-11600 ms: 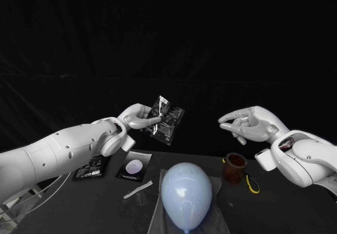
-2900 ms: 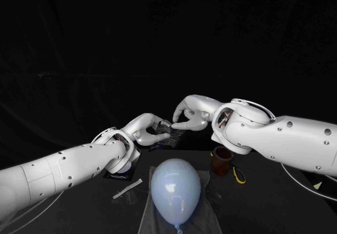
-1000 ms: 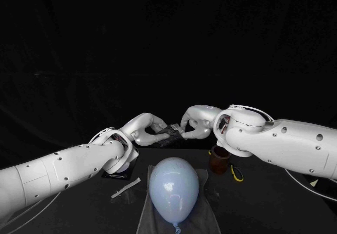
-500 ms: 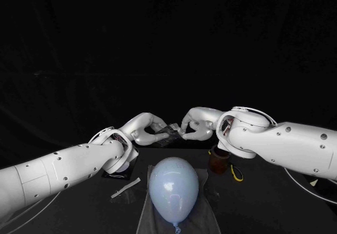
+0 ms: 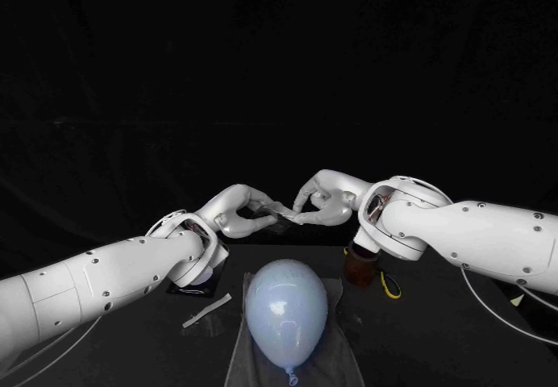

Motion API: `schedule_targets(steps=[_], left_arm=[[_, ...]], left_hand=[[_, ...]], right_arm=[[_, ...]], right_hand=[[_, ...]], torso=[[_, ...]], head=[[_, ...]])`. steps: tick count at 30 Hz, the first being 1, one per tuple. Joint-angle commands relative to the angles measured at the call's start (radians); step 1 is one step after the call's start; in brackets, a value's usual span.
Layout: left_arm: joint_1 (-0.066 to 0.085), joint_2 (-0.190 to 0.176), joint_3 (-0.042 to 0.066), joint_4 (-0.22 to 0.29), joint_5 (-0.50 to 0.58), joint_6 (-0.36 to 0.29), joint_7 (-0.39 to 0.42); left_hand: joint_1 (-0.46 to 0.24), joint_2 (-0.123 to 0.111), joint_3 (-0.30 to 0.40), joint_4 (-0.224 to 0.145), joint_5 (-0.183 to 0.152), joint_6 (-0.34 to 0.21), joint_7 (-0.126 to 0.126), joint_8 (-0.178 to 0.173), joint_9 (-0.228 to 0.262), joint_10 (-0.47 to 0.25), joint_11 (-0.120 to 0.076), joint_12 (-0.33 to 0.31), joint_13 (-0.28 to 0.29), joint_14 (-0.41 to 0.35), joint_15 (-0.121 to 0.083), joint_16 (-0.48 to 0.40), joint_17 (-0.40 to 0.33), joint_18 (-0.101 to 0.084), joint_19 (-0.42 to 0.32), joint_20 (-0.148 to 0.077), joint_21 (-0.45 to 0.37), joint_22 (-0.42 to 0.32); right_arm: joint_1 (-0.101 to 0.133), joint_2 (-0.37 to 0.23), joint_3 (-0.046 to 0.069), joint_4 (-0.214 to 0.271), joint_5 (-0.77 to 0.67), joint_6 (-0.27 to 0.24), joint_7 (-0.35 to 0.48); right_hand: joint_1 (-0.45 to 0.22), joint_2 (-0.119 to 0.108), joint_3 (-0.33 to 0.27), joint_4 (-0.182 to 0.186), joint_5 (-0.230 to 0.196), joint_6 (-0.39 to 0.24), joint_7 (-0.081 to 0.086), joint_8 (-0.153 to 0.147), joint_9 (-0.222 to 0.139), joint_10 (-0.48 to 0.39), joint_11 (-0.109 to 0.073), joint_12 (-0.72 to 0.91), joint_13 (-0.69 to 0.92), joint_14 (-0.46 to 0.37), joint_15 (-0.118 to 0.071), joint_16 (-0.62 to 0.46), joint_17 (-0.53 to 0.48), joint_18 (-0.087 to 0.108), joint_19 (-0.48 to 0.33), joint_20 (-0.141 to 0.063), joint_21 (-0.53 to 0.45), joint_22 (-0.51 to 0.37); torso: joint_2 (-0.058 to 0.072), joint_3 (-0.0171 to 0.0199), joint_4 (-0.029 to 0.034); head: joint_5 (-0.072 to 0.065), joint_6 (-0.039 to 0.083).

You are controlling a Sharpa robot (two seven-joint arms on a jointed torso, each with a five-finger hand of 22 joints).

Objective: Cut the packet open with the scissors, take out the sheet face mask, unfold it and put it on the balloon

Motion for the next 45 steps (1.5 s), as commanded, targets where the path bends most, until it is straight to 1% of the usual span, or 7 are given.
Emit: schedule_targets(steps=[1, 9, 17, 28, 33, 39, 45], left_arm=[[0.003, 0.003, 0.002, -0.001, 0.070, 0.009, -0.008], [0.003, -0.004, 0.002, -0.012, 0.148, 0.029, -0.024], [0.003, -0.016, 0.002, -0.010, 0.222, 0.041, -0.031], [0.003, -0.080, 0.007, 0.051, 0.300, 0.027, -0.022], [0.003, -0.131, 0.014, 0.105, 0.365, 0.013, -0.017], [0.003, -0.191, 0.018, 0.191, 0.410, 0.003, -0.021], [0.002, -0.214, 0.019, 0.268, 0.410, 0.079, -0.047]], left_hand=[[-0.035, -0.049, -0.018, 0.027, 0.006, -0.071, 0.028, -0.046, -0.023, -0.064, 0.030, -0.004, -0.001, -0.055, 0.028, -0.024, -0.011, -0.017, -0.040, 0.023, -0.050, -0.029], [-0.051, -0.088, -0.132, 0.081, 0.005, -0.173, 0.045, -0.100, -0.052, -0.196, 0.069, 0.001, 0.002, -0.196, 0.075, -0.069, -0.047, -0.042, -0.175, 0.084, -0.206, -0.118], [0.081, -0.011, -0.442, 0.196, 0.005, -0.200, 0.066, -0.098, -0.064, -0.273, 0.087, 0.033, 0.003, -0.276, 0.096, -0.050, -0.093, -0.090, -0.312, 0.086, -0.346, -0.190], [0.105, -0.004, -0.503, 0.202, 0.006, -0.195, 0.086, -0.088, -0.065, -0.311, 0.098, 0.039, 0.003, -0.314, 0.107, -0.038, -0.104, -0.095, -0.330, 0.087, -0.368, -0.191], [0.131, 0.015, -0.507, 0.200, 0.006, -0.151, 0.081, -0.050, -0.055, -0.309, 0.091, 0.074, 0.008, -0.299, 0.098, 0.017, -0.097, -0.063, -0.127, 0.081, -0.309, -0.166], [0.210, 0.054, -0.465, 0.188, 0.008, -0.100, 0.040, 0.032, -0.027, -0.256, 0.050, 0.182, 0.040, -0.196, 0.046, 0.236, -0.008, 0.023, 0.069, 0.060, -0.195, -0.117], [0.236, 0.081, -0.446, 0.187, 0.001, -0.029, -0.022, 0.122, 0.011, -0.153, -0.021, 0.331, 0.110, -0.039, -0.042, 0.544, 0.144, 0.024, 0.266, -0.051, 0.009, -0.006]], right_arm=[[-0.001, -0.001, 0.000, -0.001, 0.087, -0.030, -0.051], [-0.001, -0.005, 0.000, -0.005, 0.164, -0.060, -0.136], [-0.003, -0.001, -0.004, -0.006, 0.180, -0.093, -0.203], [-0.011, 0.012, -0.007, -0.063, 0.158, -0.169, -0.277], [-0.017, 0.020, -0.007, -0.100, 0.158, -0.197, -0.295], [-0.026, 0.029, -0.007, -0.130, 0.164, -0.227, -0.309], [-0.033, 0.039, -0.007, -0.147, 0.168, -0.249, -0.322]], right_hand=[[-0.008, 0.007, 0.005, -0.001, 0.005, 0.004, 0.001, 0.007, 0.003, 0.104, -0.006, 0.004, 0.263, 0.106, -0.009, 0.004, 0.263, -0.003, -0.001, -0.009, -0.001, -0.001], [-0.019, 0.008, 0.014, -0.009, 0.005, 0.005, -0.002, 0.017, 0.008, 0.104, -0.010, 0.004, 0.263, 0.106, -0.012, 0.004, 0.263, -0.003, 0.000, -0.010, -0.003, -0.001], [-0.024, 0.009, 0.017, -0.012, 0.005, 0.005, -0.003, 0.021, 0.009, 0.104, -0.011, 0.004, 0.263, 0.106, -0.013, 0.004, 0.263, -0.003, 0.001, -0.011, -0.001, 0.001], [-0.029, 0.008, 0.021, -0.016, 0.005, 0.005, -0.005, 0.025, 0.011, 0.104, -0.012, 0.004, 0.263, 0.106, -0.014, 0.004, 0.263, -0.005, 0.004, -0.012, 0.005, 0.006], [-0.032, 0.008, 0.023, -0.018, 0.005, 0.005, -0.005, 0.027, 0.012, 0.104, -0.012, 0.004, 0.263, 0.106, -0.014, 0.004, 0.263, -0.005, 0.005, -0.012, 0.005, 0.007], [-0.035, 0.008, 0.025, -0.020, 0.005, 0.006, -0.006, 0.029, 0.013, 0.104, -0.013, 0.004, 0.263, 0.106, -0.015, 0.004, 0.263, -0.005, 0.006, -0.012, 0.007, 0.009], [-0.035, 0.008, 0.025, -0.020, 0.005, 0.006, -0.006, 0.029, 0.013, 0.104, -0.013, 0.004, 0.263, 0.106, -0.015, 0.004, 0.263, -0.005, 0.006, -0.012, 0.007, 0.009]], torso=[[0.000, -0.0004, 0.0001], [0.000, -0.0002, -0.0001], [0.001, -0.0003, 0.0003], [0.001, -0.0001, 0.0002], [0.000, 0.0008, 0.0013], [0.000, -0.0008, 0.0007], [0.000, -0.0014, 0.0012]], head=[[-0.004, 0.003], [-0.006, 0.006], [-0.008, 0.007], [-0.020, 0.007], [-0.025, 0.007], [-0.040, 0.008], [-0.054, 0.011]])
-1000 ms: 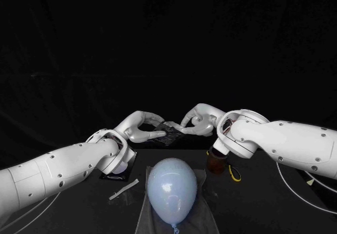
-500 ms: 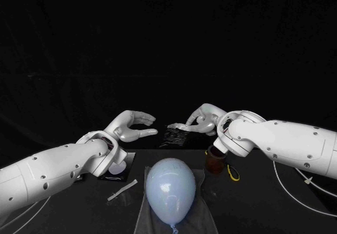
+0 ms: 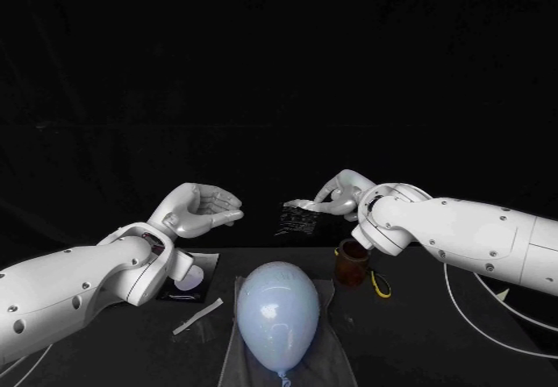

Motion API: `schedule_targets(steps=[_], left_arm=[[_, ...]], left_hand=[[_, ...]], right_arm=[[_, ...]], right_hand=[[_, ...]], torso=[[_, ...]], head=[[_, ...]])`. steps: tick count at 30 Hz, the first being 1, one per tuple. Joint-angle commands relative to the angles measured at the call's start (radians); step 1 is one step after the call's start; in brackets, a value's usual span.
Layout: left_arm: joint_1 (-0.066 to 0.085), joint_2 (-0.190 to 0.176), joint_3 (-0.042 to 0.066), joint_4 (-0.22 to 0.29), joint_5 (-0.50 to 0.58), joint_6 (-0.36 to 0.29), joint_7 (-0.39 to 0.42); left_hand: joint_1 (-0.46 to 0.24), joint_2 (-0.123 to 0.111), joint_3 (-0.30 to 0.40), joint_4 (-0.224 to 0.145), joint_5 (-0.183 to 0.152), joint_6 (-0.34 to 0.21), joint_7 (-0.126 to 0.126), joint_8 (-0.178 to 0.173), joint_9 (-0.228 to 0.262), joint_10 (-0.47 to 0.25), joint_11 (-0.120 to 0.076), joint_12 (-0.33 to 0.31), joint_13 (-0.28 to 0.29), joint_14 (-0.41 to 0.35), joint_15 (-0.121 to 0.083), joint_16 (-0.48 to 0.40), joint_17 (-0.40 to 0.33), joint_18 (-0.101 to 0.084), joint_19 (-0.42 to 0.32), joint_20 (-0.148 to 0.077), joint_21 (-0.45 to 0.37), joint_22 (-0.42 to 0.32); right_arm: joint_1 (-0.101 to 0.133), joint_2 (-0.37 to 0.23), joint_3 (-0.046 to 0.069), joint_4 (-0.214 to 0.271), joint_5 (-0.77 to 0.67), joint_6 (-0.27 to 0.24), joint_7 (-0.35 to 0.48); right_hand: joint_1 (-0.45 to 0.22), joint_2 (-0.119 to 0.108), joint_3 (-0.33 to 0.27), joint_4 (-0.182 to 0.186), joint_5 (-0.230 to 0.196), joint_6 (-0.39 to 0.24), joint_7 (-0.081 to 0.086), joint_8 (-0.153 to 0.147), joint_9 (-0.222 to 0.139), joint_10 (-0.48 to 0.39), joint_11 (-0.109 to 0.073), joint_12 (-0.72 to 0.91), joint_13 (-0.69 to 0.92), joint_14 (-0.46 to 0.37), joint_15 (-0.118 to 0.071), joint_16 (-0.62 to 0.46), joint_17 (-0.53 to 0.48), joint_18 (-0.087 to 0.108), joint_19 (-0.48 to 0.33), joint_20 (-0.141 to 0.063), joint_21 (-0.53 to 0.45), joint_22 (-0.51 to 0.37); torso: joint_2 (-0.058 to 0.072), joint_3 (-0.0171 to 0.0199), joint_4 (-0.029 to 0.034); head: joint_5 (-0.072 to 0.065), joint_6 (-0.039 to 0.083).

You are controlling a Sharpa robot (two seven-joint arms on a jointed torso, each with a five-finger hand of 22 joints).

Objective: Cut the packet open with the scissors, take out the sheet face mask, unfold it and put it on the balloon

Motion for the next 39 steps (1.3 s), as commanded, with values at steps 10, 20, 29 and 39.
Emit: schedule_targets(steps=[10, 20, 29, 39], left_arm=[[0.000, 0.081, -0.005, 0.037, 0.082, 0.106, -0.160], [0.001, 0.192, -0.011, -0.058, 0.306, 0.006, -0.281], [0.001, 0.266, -0.011, -0.110, 0.378, 0.013, -0.365], [0.002, 0.291, -0.011, -0.130, 0.418, -0.032, -0.377]], left_hand=[[-0.166, 0.086, -0.004, 0.023, -0.006, 0.062, -0.037, -0.021, -0.016, 0.137, -0.057, 0.035, 0.026, 0.220, -0.074, 0.231, 0.102, 0.001, 0.119, -0.098, 0.277, 0.170], [-0.284, 0.090, -0.095, 0.020, -0.005, 0.025, -0.022, -0.086, -0.044, 0.159, -0.045, 0.002, 0.029, 0.179, -0.061, 0.159, 0.072, 0.001, 0.056, -0.085, 0.283, 0.182], [-0.369, 0.123, -0.213, 0.023, -0.006, 0.005, 0.011, -0.133, -0.065, 0.118, -0.012, -0.083, 0.008, 0.151, -0.031, 0.015, 0.013, 0.003, 0.024, -0.056, 0.201, 0.129], [-0.517, 0.005, -0.099, 0.028, -0.004, -0.069, 0.053, -0.199, -0.105, 0.041, 0.029, -0.149, -0.027, 0.132, 0.002, -0.084, -0.013, 0.003, 0.025, -0.025, 0.120, 0.071]], right_arm=[[-0.008, 0.011, 0.001, 0.002, 0.004, -0.114, -0.018], [-0.011, 0.008, 0.001, 0.063, 0.005, -0.179, 0.013], [-0.017, 0.006, 0.002, 0.131, -0.003, -0.201, 0.035], [-0.028, 0.010, 0.002, 0.182, -0.017, -0.195, 0.045]], right_hand=[[-0.010, 0.001, 0.009, -0.004, 0.003, 0.006, -0.001, 0.024, 0.013, 0.104, -0.006, 0.003, 0.263, 0.106, -0.008, 0.005, 0.263, 0.001, 0.004, -0.002, 0.004, 0.002], [-0.012, 0.001, 0.011, -0.006, 0.003, 0.006, -0.001, 0.026, 0.014, 0.104, -0.007, 0.003, 0.263, 0.106, -0.009, 0.005, 0.263, 0.001, 0.004, -0.003, 0.005, 0.003], [-0.013, 0.000, 0.013, -0.008, 0.003, 0.005, -0.002, 0.027, 0.014, 0.104, -0.007, 0.003, 0.263, 0.106, -0.009, 0.005, 0.263, 0.002, 0.004, -0.003, 0.003, 0.002], [-0.014, 0.000, 0.017, -0.012, 0.003, 0.004, -0.002, 0.028, 0.014, 0.104, -0.008, 0.003, 0.263, 0.106, -0.010, 0.005, 0.263, 0.002, 0.004, -0.004, 0.002, 0.001]], torso=[[0.000, 0.0020, -0.0019], [0.001, 0.0034, -0.0018], [0.001, 0.0021, -0.0011], [0.001, 0.0014, 0.0003]], head=[[-0.013, 0.003], [-0.009, 0.005], [0.002, 0.004], [0.010, 0.003]])
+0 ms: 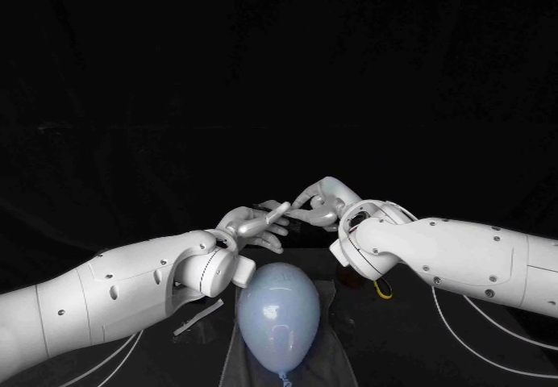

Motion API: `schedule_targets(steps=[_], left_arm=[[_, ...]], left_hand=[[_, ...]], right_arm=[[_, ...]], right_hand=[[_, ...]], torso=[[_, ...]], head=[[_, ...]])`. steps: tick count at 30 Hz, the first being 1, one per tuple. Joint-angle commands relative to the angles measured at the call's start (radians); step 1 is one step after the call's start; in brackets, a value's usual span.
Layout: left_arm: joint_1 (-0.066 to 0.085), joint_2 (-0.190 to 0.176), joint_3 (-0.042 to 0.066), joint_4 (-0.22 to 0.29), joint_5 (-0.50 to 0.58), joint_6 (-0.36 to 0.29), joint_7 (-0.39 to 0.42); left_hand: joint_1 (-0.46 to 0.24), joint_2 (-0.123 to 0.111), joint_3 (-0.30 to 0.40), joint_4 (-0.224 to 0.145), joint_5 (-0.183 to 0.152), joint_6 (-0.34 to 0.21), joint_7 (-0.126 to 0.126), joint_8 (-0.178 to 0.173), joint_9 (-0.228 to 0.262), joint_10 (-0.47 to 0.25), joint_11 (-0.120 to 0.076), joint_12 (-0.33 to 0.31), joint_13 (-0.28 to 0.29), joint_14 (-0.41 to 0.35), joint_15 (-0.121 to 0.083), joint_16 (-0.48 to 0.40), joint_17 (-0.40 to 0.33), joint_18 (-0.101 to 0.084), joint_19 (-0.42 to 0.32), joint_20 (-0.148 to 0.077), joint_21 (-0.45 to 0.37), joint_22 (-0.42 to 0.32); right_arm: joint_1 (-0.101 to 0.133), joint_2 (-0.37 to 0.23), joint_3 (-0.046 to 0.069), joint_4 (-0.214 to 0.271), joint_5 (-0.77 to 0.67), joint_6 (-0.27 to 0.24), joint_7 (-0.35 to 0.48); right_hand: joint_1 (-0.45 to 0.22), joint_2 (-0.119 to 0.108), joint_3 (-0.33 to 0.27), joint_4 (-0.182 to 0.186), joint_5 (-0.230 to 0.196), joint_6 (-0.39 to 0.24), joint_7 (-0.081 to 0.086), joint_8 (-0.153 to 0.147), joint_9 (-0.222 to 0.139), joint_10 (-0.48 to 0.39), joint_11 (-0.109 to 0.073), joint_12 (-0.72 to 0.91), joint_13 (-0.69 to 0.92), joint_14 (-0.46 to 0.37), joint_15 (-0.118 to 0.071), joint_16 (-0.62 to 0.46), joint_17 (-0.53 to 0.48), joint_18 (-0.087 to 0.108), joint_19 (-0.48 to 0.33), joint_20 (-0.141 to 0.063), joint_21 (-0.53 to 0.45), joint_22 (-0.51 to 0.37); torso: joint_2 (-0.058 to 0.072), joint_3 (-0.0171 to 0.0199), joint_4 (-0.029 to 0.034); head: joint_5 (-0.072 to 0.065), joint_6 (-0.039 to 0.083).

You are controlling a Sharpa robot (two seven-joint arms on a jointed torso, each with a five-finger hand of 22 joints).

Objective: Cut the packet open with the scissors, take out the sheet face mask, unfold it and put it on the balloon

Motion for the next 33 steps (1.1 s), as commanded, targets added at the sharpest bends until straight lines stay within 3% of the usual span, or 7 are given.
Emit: schedule_targets(steps=[1, 5, 7, 11, 12, 15, 33], left_arm=[[0.002, 0.003, 0.001, -0.002, 0.052, -0.043, -0.005], [0.002, 0.002, 0.001, -0.004, 0.058, -0.051, 0.006], [0.002, 0.001, 0.001, -0.003, 0.060, -0.046, 0.004], [0.002, -0.002, 0.001, 0.004, 0.062, -0.038, 0.001], [0.002, -0.003, 0.001, 0.006, 0.062, -0.036, 0.000], [0.002, -0.006, 0.001, 0.010, 0.063, -0.032, 0.004], [0.002, -0.028, 0.001, 0.017, 0.060, -0.012, 0.072]], left_hand=[[-0.029, -0.062, 0.054, 0.001, -0.001, -0.034, 0.021, -0.015, -0.009, -0.025, 0.007, -0.011, -0.009, -0.004, 0.010, -0.020, -0.004, 0.013, -0.002, 0.010, -0.019, -0.014], [-0.050, -0.142, 0.064, 0.003, 0.001, -0.054, 0.031, -0.029, -0.018, -0.060, 0.017, -0.023, -0.022, -0.019, 0.019, -0.046, -0.010, 0.013, -0.005, 0.018, -0.045, -0.032], [-0.057, -0.144, 0.062, 0.003, 0.002, -0.051, 0.033, -0.028, -0.018, -0.060, 0.019, -0.022, -0.023, -0.019, 0.021, -0.049, -0.010, 0.013, -0.004, 0.019, -0.048, -0.035], [-0.072, -0.095, 0.090, 0.002, 0.000, -0.030, 0.029, -0.017, -0.016, -0.050, 0.016, -0.010, -0.025, -0.015, 0.019, -0.057, -0.011, 0.015, 0.003, 0.020, -0.060, -0.045], [-0.064, -0.040, 0.116, -0.001, -0.001, -0.024, 0.027, -0.014, -0.016, -0.048, 0.014, -0.006, -0.026, -0.013, 0.018, -0.059, -0.010, 0.015, 0.006, 0.020, -0.064, -0.048], [-0.028, 0.001, 0.134, -0.006, -0.001, -0.021, 0.027, -0.013, -0.018, -0.049, 0.014, -0.003, -0.029, -0.012, 0.018, -0.065, -0.010, 0.015, 0.010, 0.019, -0.070, -0.053], [0.230, 0.027, 0.100, -0.010, -0.003, 0.015, -0.002, 0.011, -0.020, -0.067, -0.002, 0.009, -0.049, -0.032, 0.010, -0.064, 0.003, 0.014, 0.018, 0.014, -0.095, -0.074]], right_arm=[[-0.003, 0.003, 0.001, 0.010, -0.023, -0.006, 0.023], [-0.005, 0.006, 0.001, 0.013, -0.025, 0.000, 0.023], [-0.007, 0.007, 0.001, 0.015, -0.025, 0.002, 0.024], [-0.008, 0.008, 0.001, 0.017, -0.027, 0.002, 0.025], [-0.009, 0.009, 0.001, 0.016, -0.027, 0.002, 0.026], [-0.009, 0.010, 0.001, 0.014, -0.028, 0.003, 0.026], [-0.012, 0.018, 0.001, -0.015, -0.019, 0.011, 0.027]], right_hand=[[-0.005, 0.008, 0.008, -0.001, 0.003, 0.003, 0.000, 0.024, 0.014, 0.104, -0.008, 0.004, 0.264, 0.104, -0.008, 0.003, 0.263, 0.003, 0.004, -0.004, 0.001, -0.001], [-0.005, 0.008, 0.008, -0.001, 0.003, 0.003, 0.000, 0.024, 0.014, 0.104, -0.008, 0.004, 0.264, 0.104, -0.008, 0.003, 0.263, 0.003, 0.004, -0.004, 0.001, -0.001], [-0.005, 0.008, 0.008, -0.001, 0.003, 0.003, 0.000, 0.024, 0.014, 0.104, -0.008, 0.004, 0.264, 0.104, -0.008, 0.003, 0.263, 0.003, 0.004, -0.004, 0.001, -0.001], [-0.005, 0.008, 0.009, -0.002, 0.003, 0.002, 0.000, 0.024, 0.014, 0.104, -0.008, 0.004, 0.264, 0.104, -0.008, 0.003, 0.263, 0.003, 0.004, -0.005, 0.002, 0.000], [-0.005, 0.008, 0.009, -0.002, 0.003, 0.002, 0.000, 0.024, 0.014, 0.104, -0.008, 0.004, 0.264, 0.104, -0.008, 0.003, 0.263, 0.003, 0.004, -0.005, 0.002, 0.000], [-0.005, 0.008, 0.009, -0.002, 0.003, 0.002, 0.000, 0.024, 0.014, 0.104, -0.008, 0.004, 0.264, 0.104, -0.008, 0.003, 0.263, 0.003, 0.004, -0.005, 0.002, 0.000], [-0.006, 0.008, 0.011, -0.004, 0.002, 0.002, 0.000, 0.025, 0.014, 0.104, -0.008, 0.004, 0.264, 0.104, -0.008, 0.003, 0.263, 0.003, 0.004, -0.005, 0.002, 0.000]], torso=[[0.000, -0.0009, 0.0004], [0.000, -0.0014, -0.0001], [-0.001, -0.0012, 0.0003], [0.000, -0.0013, -0.0001], [0.000, -0.0014, -0.0003], [0.000, -0.0008, -0.0003], [-0.001, -0.0008, 0.0000]], head=[[0.002, -0.002], [0.002, -0.002], [0.002, -0.002], [0.002, -0.004], [0.003, -0.004], [0.003, -0.005], [0.005, -0.009]])
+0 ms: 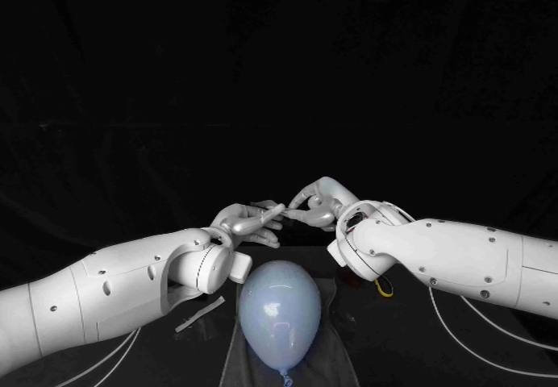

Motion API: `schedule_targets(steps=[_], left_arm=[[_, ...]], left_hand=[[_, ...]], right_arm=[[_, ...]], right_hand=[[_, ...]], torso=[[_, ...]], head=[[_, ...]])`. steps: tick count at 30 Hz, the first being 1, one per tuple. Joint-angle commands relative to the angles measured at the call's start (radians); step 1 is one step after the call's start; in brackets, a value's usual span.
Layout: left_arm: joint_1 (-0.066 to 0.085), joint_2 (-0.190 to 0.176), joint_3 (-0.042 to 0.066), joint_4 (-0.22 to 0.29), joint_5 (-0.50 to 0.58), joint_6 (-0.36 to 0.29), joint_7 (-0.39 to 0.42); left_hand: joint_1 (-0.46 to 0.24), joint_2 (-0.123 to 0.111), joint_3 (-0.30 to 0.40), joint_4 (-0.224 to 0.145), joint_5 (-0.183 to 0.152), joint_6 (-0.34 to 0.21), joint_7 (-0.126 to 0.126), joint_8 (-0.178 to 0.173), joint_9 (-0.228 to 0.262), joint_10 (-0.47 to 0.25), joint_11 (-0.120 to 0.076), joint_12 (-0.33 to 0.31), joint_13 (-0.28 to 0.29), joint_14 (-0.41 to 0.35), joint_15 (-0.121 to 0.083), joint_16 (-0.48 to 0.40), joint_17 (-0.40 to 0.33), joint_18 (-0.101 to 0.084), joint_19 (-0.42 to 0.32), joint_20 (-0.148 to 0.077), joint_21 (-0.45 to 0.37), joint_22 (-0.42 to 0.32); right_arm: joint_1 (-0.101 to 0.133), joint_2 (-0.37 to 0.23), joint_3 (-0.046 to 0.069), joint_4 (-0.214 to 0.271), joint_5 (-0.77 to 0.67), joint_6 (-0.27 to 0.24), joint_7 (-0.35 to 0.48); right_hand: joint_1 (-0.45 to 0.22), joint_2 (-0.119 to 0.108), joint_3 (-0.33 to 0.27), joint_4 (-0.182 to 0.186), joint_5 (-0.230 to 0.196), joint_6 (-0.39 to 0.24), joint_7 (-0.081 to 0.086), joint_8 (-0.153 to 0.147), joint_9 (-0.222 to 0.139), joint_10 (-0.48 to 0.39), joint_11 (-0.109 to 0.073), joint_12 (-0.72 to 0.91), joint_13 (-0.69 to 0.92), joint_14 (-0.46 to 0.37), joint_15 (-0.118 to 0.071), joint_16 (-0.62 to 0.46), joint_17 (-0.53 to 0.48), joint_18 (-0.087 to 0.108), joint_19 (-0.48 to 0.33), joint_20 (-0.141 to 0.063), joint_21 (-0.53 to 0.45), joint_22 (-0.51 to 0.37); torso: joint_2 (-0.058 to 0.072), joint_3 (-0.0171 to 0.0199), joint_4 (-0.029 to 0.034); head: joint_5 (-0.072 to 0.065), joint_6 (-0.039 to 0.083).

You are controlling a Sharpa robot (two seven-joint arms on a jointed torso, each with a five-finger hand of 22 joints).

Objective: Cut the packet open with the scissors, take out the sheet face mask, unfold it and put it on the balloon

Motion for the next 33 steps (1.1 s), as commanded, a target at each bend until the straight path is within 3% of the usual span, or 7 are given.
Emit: schedule_targets(steps=[1, 14, 19, 25, 28, 33], left_arm=[[0.002, -0.001, 0.001, 0.000, 0.004, 0.017, 0.042], [0.001, -0.003, 0.001, -0.004, 0.003, 0.016, 0.042], [0.001, -0.002, 0.001, -0.006, 0.003, 0.015, 0.036], [0.001, -0.002, 0.001, -0.006, 0.003, 0.011, 0.033], [0.001, -0.003, 0.001, -0.006, 0.003, 0.006, 0.036], [0.001, -0.002, 0.001, -0.007, 0.003, -0.006, 0.047]], left_hand=[[0.014, 0.001, -0.009, 0.001, -0.003, 0.005, -0.003, 0.006, 0.001, -0.002, -0.004, 0.007, -0.002, -0.005, -0.002, 0.002, 0.001, 0.010, 0.007, -0.001, -0.005, -0.001], [0.020, 0.011, -0.022, 0.005, -0.003, 0.008, 0.001, 0.009, 0.001, -0.001, -0.002, 0.009, -0.003, -0.006, -0.002, 0.003, 0.003, 0.009, 0.008, -0.001, -0.007, -0.003], [0.031, 0.059, -0.021, 0.004, -0.002, 0.021, -0.001, 0.015, 0.001, 0.007, -0.004, 0.016, -0.004, -0.005, -0.003, 0.005, 0.004, 0.010, 0.011, -0.002, -0.009, -0.005], [0.114, 0.107, 0.008, -0.007, -0.001, 0.035, -0.011, 0.020, -0.002, 0.016, -0.012, 0.023, -0.008, -0.006, -0.009, 0.005, 0.005, 0.010, 0.014, -0.006, -0.011, -0.007], [0.199, 0.131, 0.059, -0.029, -0.001, 0.050, -0.022, 0.026, -0.003, 0.026, -0.021, 0.022, -0.013, -0.009, -0.017, 0.002, 0.003, 0.011, 0.015, -0.013, -0.010, -0.007], [0.282, 0.127, 0.142, -0.049, 0.000, 0.086, -0.038, 0.046, 0.003, 0.069, -0.035, 0.020, -0.019, -0.009, -0.029, -0.006, -0.002, 0.009, 0.011, -0.027, 0.004, 0.002]], right_arm=[[0.000, 0.000, 0.001, -0.002, -0.008, 0.009, 0.011], [0.000, -0.004, 0.001, -0.003, -0.007, 0.015, 0.013], [0.000, -0.009, 0.001, 0.006, -0.007, 0.016, 0.014], [0.000, -0.011, 0.002, 0.005, -0.007, 0.011, 0.015], [-0.001, -0.012, 0.002, 0.005, -0.007, 0.009, 0.016], [-0.001, -0.014, 0.002, 0.004, -0.007, 0.008, 0.016]], right_hand=[[-0.002, 0.013, 0.005, -0.002, 0.005, 0.010, 0.001, 0.005, 0.014, 0.103, -0.006, 0.005, 0.263, 0.105, -0.009, 0.003, 0.264, 0.003, 0.004, -0.005, 0.003, 0.002], [-0.003, 0.013, 0.008, -0.004, 0.005, 0.009, 0.001, 0.006, 0.014, 0.103, -0.006, 0.005, 0.263, 0.105, -0.009, 0.003, 0.264, 0.003, 0.005, -0.005, 0.004, 0.003], [-0.003, 0.013, 0.008, -0.004, 0.005, 0.009, 0.001, 0.006, 0.014, 0.103, -0.006, 0.005, 0.263, 0.105, -0.009, 0.003, 0.264, 0.003, 0.005, -0.005, 0.004, 0.003], [-0.003, 0.013, 0.008, -0.004, 0.005, 0.009, 0.001, 0.006, 0.014, 0.103, -0.006, 0.005, 0.263, 0.105, -0.009, 0.003, 0.264, 0.003, 0.005, -0.005, 0.004, 0.003], [-0.003, 0.013, 0.008, -0.004, 0.005, 0.009, 0.001, 0.006, 0.014, 0.103, -0.006, 0.005, 0.263, 0.105, -0.009, 0.003, 0.264, 0.003, 0.005, -0.005, 0.004, 0.003], [-0.003, 0.013, 0.008, -0.004, 0.005, 0.009, 0.001, 0.006, 0.014, 0.103, -0.006, 0.005, 0.263, 0.105, -0.009, 0.003, 0.264, 0.003, 0.005, -0.005, 0.004, 0.003]], torso=[[-0.001, -0.0004, 0.0002], [0.000, -0.0003, 0.0002], [0.000, -0.0002, -0.0007], [-0.001, 0.0000, 0.0006], [0.000, -0.0001, 0.0000], [0.000, -0.0006, 0.0008]], head=[[-0.001, -0.001], [-0.001, 0.000], [-0.001, -0.001], [-0.001, -0.001], [-0.001, -0.002], [-0.006, -0.002]])
